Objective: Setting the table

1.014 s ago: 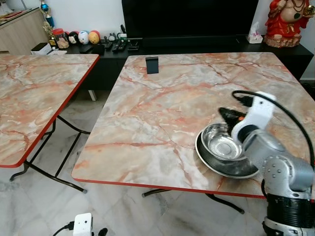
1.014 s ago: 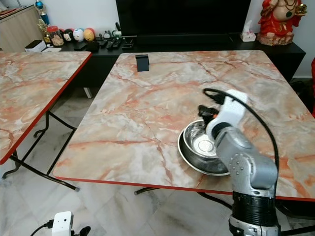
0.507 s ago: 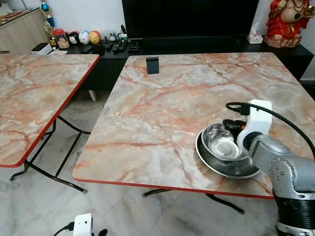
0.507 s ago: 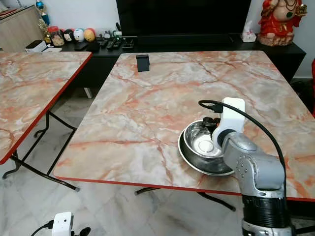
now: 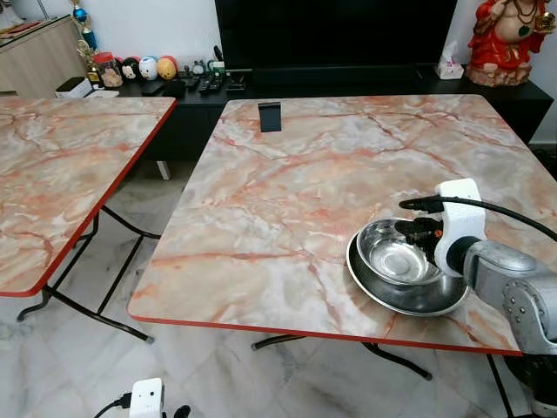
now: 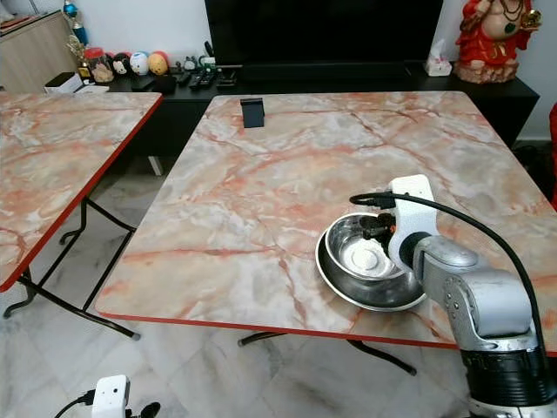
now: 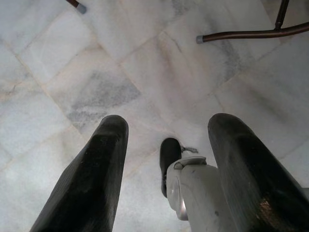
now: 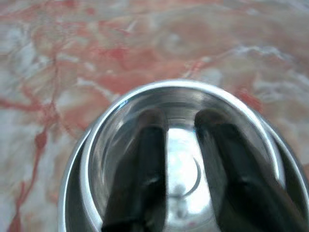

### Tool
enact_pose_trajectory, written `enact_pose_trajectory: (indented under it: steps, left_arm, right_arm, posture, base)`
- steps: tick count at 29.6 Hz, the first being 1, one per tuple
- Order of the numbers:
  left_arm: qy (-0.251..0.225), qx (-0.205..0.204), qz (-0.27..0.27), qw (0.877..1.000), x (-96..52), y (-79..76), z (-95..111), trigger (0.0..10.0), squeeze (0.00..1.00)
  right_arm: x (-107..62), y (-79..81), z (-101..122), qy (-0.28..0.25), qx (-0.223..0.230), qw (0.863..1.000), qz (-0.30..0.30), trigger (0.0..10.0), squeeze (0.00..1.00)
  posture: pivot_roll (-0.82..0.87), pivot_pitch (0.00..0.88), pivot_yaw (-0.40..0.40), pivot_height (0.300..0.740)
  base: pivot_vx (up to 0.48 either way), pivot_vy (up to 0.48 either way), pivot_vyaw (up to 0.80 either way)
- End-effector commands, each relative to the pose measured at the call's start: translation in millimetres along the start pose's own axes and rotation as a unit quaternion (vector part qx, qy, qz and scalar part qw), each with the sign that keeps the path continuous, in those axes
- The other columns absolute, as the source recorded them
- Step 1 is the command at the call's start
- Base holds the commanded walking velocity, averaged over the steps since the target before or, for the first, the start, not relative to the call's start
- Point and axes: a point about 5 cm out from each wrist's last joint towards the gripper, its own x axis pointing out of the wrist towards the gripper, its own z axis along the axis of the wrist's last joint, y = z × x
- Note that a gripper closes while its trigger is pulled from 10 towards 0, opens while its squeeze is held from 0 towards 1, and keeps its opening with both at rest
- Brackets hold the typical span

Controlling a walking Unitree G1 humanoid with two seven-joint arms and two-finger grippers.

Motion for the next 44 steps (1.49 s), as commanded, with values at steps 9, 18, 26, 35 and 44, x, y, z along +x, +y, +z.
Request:
enact_pose_trajectory:
  steps: [9,18,26,35,44]
  left_arm:
    - [0.008,-0.002,0.004,1.000,-1.3,2.2,-4.2,10.0,0.00]
    - [0.008,-0.007,0.007,1.000,-1.1,2.5,-3.9,10.0,0.00]
    - [0.008,-0.009,0.008,1.000,-1.2,2.7,-4.0,10.0,0.00]
    - [0.007,-0.009,0.010,1.000,-1.2,2.8,-3.9,10.0,0.00]
    - [0.007,-0.011,0.010,1.000,-1.2,2.8,-3.9,10.0,0.00]
  right_arm:
    - [-0.1,4.3,-1.3,0.004,-0.150,0.988,0.039,10.0,0.00]
    - [12.5,3.4,-11.4,0.021,-0.212,0.976,0.039,10.0,0.00]
    - [21.8,4.5,-14.9,0.029,-0.272,0.961,0.038,10.0,0.00]
    - [24.5,3.6,-13.0,0.036,-0.311,0.949,0.039,10.0,0.00]
    - [25.7,-5.6,-11.6,0.053,-0.349,0.936,0.012,10.0,0.00]
  posture:
    - [-0.15,0.000,0.067,0.740]
    - [-0.15,0.000,0.065,0.740]
    - [-0.14,0.000,0.065,0.740]
    - [-0.14,0.000,0.064,0.740]
    - [-0.14,0.000,0.065,0.740]
  base:
    - [0.000,0.000,0.00]
    - [0.000,0.000,0.00]
    - [0.000,0.000,0.00]
    - [0.000,0.000,0.00]
    - [0.000,0.000,0.00]
